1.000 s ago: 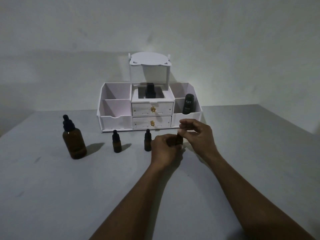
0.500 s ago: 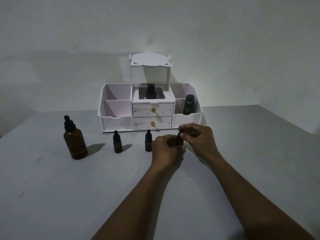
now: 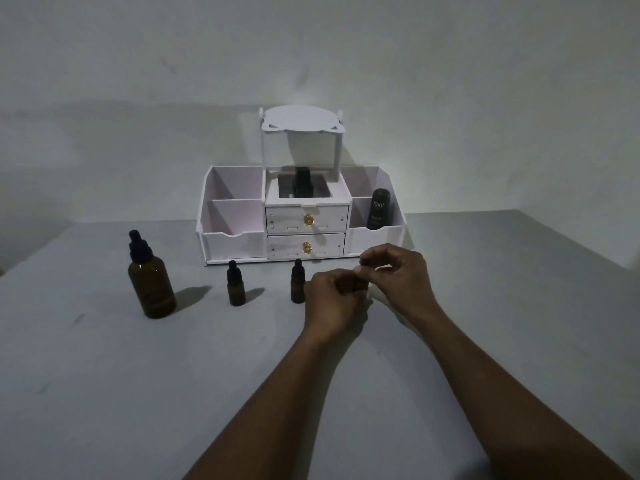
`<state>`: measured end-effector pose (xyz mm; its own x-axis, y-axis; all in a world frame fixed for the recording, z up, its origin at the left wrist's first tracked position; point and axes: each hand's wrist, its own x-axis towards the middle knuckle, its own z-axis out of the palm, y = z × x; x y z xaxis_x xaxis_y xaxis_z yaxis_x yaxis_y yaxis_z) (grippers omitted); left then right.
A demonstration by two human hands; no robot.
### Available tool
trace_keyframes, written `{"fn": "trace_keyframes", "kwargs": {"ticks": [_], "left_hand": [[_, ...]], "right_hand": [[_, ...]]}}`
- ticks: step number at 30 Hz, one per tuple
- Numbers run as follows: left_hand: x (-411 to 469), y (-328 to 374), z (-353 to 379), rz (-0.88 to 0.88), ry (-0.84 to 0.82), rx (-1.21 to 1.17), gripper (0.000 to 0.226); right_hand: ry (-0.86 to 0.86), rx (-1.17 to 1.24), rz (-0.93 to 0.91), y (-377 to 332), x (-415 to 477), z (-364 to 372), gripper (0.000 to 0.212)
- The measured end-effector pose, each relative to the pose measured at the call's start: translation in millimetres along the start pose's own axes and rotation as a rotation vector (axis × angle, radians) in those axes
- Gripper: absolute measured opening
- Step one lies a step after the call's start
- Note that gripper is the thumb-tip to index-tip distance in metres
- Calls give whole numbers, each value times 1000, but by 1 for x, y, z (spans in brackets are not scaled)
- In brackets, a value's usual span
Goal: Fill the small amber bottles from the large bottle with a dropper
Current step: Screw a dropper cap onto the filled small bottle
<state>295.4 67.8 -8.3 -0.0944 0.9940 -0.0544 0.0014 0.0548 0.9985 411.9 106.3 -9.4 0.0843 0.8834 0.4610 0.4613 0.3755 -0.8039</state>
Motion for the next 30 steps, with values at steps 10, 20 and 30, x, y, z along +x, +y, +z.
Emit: {"fn": "trace_keyframes", "kwargs": {"ticks": [10,20,30], "left_hand": [[-2,2,0,8,12,-13,28],[-4,1,0,51,13,60,28],[-43,10,-26,32,-63,90,61]], "right_hand": [[-9,20,3,2,-1,-4,17],[-10,18,-1,3,-1,-4,19],[-12,28,-122,-2,-4,-15,35]]}}
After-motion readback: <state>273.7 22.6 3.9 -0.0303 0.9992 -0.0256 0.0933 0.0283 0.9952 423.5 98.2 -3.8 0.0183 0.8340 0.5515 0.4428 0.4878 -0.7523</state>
